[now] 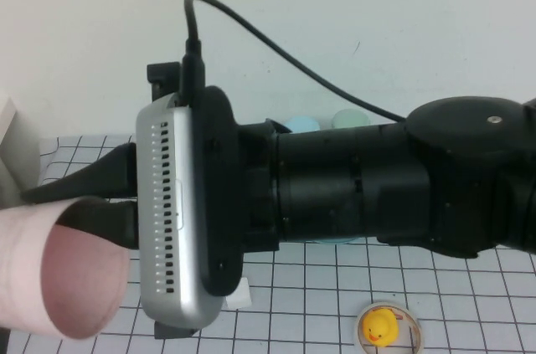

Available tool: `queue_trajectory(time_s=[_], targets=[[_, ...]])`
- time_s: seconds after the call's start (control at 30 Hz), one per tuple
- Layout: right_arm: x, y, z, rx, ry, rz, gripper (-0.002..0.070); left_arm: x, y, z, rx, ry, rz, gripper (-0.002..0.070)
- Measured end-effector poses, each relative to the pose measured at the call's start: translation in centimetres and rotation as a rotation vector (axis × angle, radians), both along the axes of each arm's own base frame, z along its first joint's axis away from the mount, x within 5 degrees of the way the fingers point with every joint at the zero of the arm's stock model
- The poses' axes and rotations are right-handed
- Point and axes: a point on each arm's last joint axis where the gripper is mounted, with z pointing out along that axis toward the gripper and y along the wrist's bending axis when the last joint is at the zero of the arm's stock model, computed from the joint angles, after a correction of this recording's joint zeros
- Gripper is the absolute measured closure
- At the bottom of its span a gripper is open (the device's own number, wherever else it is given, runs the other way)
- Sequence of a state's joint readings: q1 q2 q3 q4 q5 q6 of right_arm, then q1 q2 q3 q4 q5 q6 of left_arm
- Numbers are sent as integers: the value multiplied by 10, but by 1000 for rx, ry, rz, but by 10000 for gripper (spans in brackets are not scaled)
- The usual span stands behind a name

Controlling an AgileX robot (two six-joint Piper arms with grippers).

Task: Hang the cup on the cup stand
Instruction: Adjust the cup with two arms

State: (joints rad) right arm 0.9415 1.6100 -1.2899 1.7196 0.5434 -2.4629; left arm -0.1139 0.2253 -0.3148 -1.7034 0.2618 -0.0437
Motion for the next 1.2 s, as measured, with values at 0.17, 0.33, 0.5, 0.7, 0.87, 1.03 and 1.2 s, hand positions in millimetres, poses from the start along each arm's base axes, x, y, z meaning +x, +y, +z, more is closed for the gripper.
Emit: queue_trajectory(time_s=[0.17,0.33,0.5,0.7,0.87,1.03,1.2], targets=[[2,2,-4,-5,-32,5,656,1,1,-1,43,-10,19,137],[3,3,-5,-13,-106,0,643,3,4,-2,148,-50,81,137],[5,5,-11,-37,-129,-8,480,4,8,-2,230,-76,147,139],[11,5,-14,-61,-98,-74,238,4,9,-1,247,-81,164,139],[21,-10,-3,-70,-10,-282,204,1,14,16,337,-158,239,141],[5,-45,24,-7,15,-377,202,-2,14,46,536,-291,311,142],[-22,-82,40,48,-1,-378,204,16,9,69,708,-339,312,142]])
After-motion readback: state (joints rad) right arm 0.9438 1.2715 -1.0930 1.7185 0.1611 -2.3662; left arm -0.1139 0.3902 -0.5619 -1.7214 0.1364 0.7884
